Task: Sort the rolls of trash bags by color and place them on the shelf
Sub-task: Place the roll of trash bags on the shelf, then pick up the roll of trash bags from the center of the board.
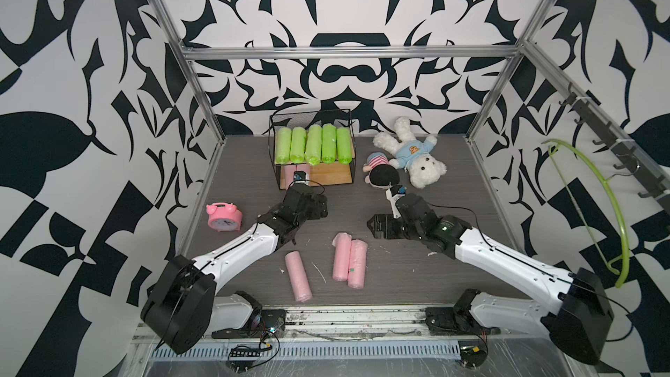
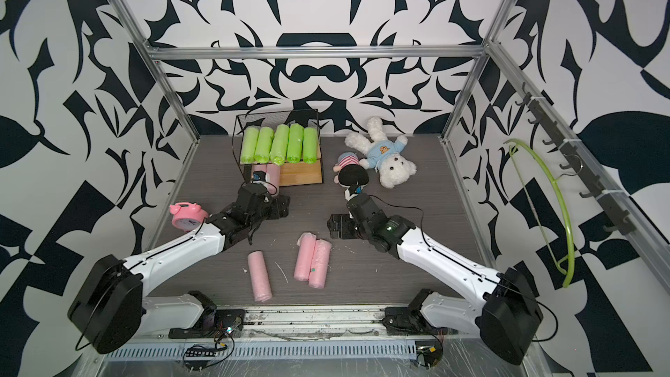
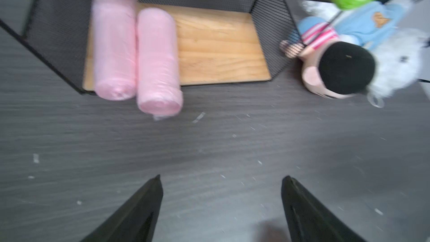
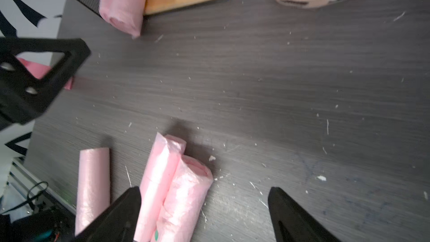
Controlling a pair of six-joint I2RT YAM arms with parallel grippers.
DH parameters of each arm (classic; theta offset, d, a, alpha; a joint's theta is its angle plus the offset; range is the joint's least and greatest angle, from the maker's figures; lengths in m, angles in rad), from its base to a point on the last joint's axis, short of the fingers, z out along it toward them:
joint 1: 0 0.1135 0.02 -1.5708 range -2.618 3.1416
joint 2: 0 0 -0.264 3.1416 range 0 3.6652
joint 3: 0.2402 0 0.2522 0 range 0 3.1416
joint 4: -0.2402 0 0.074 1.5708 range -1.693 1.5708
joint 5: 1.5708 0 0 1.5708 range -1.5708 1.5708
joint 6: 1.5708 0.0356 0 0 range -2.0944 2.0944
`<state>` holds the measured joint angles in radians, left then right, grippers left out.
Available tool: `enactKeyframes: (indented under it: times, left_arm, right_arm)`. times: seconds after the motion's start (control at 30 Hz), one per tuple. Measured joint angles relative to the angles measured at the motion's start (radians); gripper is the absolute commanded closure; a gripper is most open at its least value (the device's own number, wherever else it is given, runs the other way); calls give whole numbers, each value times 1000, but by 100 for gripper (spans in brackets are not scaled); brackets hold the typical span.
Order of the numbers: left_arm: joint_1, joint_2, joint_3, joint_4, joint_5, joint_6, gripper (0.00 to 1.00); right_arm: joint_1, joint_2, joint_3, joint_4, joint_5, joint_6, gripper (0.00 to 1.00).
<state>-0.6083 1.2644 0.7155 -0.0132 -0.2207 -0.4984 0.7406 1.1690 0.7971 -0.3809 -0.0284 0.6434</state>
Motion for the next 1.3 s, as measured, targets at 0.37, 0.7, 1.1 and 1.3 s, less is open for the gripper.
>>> enactKeyframes:
  times: [0.37, 0.7, 1.1, 1.3]
  left_arm:
    - [-4, -179, -54, -103, 205, -58, 14]
    - [-6, -288, -87, -164, 229, -90, 14]
    - [-7, -335, -88, -198, 244, -88, 13]
    - [-7, -348, -88, -203, 245, -81, 14]
  right_arm:
    - [54, 48, -37, -83, -64, 27, 15]
    - [133, 177, -83, 63, -132, 140, 21]
    - [165, 372, -56, 260, -150, 247, 33]
    - [167, 409, -55, 323, -131, 279, 48]
